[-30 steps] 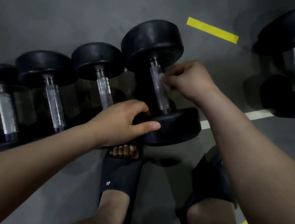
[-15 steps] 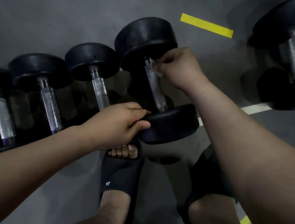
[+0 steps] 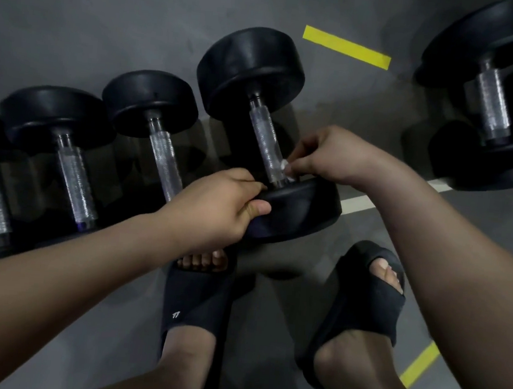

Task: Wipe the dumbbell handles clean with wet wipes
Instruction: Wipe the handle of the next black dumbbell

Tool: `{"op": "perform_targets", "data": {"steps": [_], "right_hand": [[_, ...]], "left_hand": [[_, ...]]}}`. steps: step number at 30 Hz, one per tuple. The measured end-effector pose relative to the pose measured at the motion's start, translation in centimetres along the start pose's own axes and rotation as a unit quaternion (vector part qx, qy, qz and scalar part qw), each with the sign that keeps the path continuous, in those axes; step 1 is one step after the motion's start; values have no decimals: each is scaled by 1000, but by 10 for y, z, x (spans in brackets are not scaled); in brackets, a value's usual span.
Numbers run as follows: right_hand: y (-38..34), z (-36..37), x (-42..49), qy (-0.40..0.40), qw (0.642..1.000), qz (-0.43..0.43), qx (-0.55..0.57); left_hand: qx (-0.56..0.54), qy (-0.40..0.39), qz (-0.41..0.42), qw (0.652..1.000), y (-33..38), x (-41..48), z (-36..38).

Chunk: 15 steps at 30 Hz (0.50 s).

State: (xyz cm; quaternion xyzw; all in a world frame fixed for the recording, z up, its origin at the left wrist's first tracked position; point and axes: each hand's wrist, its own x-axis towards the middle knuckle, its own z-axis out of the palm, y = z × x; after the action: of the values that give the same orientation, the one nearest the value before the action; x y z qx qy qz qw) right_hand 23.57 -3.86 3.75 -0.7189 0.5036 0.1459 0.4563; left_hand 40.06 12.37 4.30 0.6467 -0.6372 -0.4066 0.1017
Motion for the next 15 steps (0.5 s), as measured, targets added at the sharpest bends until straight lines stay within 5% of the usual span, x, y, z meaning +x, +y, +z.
{"op": "perform_targets", "data": {"steps": [7, 12, 15], "right_hand": [[11, -16, -7, -18, 1000, 5, 9], [8, -16, 5, 86, 995, -17, 52], [10, -19, 3, 66, 998, -10, 18]], "left_hand": [[-65, 37, 7, 997, 24, 22, 4], [-101, 41, 29, 994, 16, 21, 3], [-105, 34, 8, 994, 9, 20, 5]]}}
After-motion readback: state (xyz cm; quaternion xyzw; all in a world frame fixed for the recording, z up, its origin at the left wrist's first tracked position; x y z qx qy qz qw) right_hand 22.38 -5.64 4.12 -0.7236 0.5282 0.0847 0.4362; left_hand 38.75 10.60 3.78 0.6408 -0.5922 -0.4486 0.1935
